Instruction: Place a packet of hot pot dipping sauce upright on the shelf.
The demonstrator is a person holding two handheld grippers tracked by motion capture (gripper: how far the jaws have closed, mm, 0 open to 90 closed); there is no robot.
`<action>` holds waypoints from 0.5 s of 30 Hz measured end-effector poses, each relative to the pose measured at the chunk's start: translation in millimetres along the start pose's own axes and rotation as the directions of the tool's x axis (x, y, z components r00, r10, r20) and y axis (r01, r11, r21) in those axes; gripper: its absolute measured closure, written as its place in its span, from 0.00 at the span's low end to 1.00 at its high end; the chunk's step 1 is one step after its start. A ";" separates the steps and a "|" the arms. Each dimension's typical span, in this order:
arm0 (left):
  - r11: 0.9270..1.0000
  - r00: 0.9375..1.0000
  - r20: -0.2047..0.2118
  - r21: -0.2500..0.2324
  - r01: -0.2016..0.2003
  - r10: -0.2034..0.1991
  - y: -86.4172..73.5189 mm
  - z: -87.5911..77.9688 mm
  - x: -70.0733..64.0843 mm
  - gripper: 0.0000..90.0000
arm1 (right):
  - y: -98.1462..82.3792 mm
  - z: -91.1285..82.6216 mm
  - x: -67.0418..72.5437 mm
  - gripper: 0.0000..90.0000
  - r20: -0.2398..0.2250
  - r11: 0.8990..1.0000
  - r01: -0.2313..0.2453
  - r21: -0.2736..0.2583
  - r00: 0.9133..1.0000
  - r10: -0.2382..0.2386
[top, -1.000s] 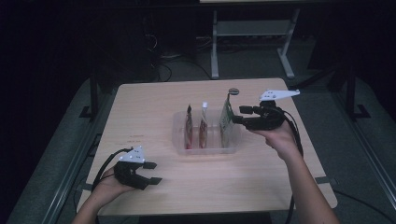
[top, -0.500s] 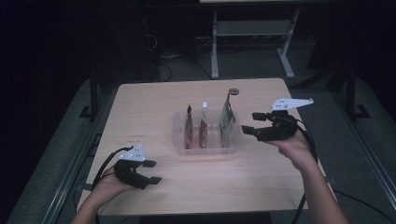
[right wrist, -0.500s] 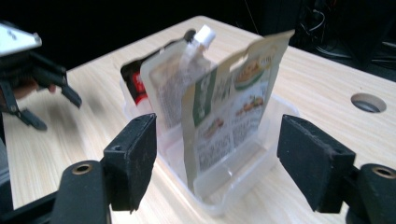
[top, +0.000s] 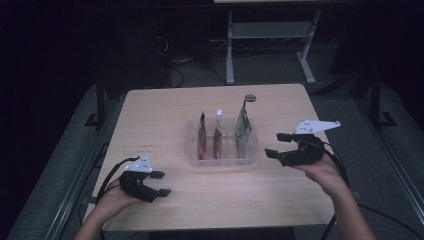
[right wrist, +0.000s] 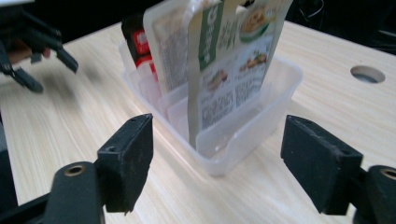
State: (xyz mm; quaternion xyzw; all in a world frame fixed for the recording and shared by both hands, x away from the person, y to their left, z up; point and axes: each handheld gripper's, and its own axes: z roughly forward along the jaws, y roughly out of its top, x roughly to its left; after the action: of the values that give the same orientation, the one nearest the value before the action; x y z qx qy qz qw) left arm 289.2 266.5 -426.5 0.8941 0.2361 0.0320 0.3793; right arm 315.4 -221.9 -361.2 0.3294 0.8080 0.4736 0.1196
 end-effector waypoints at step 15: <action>1.000 1.000 -0.017 0.004 0.007 -0.007 -2.5 -3.3 1.3 0.31 | -39.3 2.2 2.5 0.22 0.030 0.999 0.001 0.051 1.000 -0.003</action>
State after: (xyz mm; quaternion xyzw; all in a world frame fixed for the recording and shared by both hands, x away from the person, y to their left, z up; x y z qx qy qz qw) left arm 288.6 270.8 -426.1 0.8936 0.2425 0.0378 0.3758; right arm 298.2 -232.0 -395.3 0.3386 0.8183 0.4477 0.1238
